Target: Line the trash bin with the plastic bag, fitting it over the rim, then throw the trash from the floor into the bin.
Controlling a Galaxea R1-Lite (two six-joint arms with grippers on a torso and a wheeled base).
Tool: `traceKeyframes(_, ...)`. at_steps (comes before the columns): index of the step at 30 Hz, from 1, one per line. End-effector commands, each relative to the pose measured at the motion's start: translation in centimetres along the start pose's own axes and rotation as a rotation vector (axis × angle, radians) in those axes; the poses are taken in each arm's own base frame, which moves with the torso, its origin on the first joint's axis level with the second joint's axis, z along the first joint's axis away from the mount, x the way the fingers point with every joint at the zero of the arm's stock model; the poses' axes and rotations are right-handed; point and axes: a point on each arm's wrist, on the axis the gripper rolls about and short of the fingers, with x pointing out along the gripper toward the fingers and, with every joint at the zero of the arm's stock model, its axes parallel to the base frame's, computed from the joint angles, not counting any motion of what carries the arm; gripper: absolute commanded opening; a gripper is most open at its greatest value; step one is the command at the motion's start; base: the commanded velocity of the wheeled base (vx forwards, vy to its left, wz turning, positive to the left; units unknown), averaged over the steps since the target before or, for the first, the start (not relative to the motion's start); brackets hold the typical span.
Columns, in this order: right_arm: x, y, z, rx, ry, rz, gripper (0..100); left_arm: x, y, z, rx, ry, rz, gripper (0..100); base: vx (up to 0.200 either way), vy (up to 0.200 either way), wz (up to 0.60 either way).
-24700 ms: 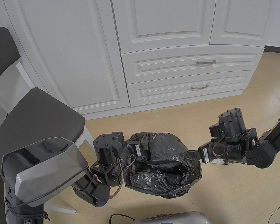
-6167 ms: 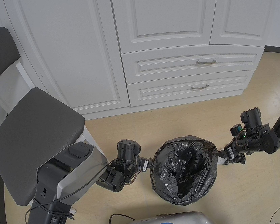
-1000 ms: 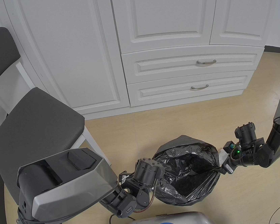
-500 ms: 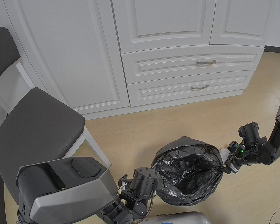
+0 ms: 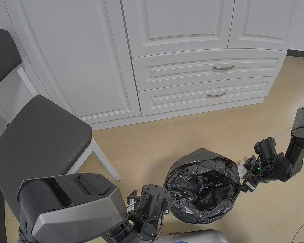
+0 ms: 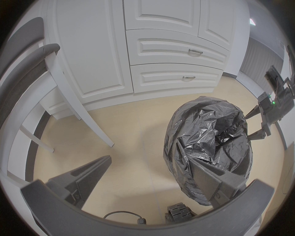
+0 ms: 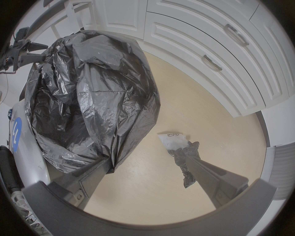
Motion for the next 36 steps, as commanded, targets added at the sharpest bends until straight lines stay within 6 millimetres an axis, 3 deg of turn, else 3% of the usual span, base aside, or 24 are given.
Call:
traceKeyframes(1,0.8,0.4,-0.4,0.002,0.017,0.012,100,-0.1,0.1,-0.4,0.006,0.008,0.0,100,0.0,0.0,0.0)
traceKeyframes(6,-0.3,0.0,0.1,0.005,-0.01,-0.001,100,-0.3,0.2,-0.5,0.002,0.003,-0.001,100,0.0,0.0,0.0)
traceKeyframes(9,-4.8,-0.6,1.5,-0.009,-0.093,-0.031,100,-0.6,0.4,-0.5,-0.005,-0.013,-0.005,100,0.0,0.0,0.0)
traceKeyframes(11,-5.7,-0.7,1.6,-0.011,-0.109,-0.04,100,-0.6,0.5,-0.4,-0.006,-0.016,-0.005,100,0.0,0.0,0.0)
traceKeyframes(12,-7.3,-0.9,1.9,-0.01,-0.141,-0.059,100,-0.8,0.5,-0.2,-0.009,-0.021,-0.008,100,0.0,0.0,0.0)
traceKeyframes(16,-8.3,-1.3,2.4,-0.002,-0.178,-0.083,100,-0.9,0.4,-0.2,-0.006,-0.021,-0.011,100,0.0,0.0,0.0)
traceKeyframes(26,-4.9,-2.0,3.1,0.102,-0.163,-0.06,100,-1.0,0.4,-0.1,-0.009,-0.026,-0.013,100,0.0,0.0,0.0)
traceKeyframes(33,0.3,-1.1,3.5,0.245,-0.128,-0.028,100,-1.0,0.3,-0.1,-0.011,-0.03,-0.016,100,0.0,0.0,0.0)
traceKeyframes(36,4.2,-1.1,2.8,0.282,-0.077,-0.058,100,-1.0,0.2,-0.1,-0.017,-0.041,-0.018,100,0.0,0.0,0.0)
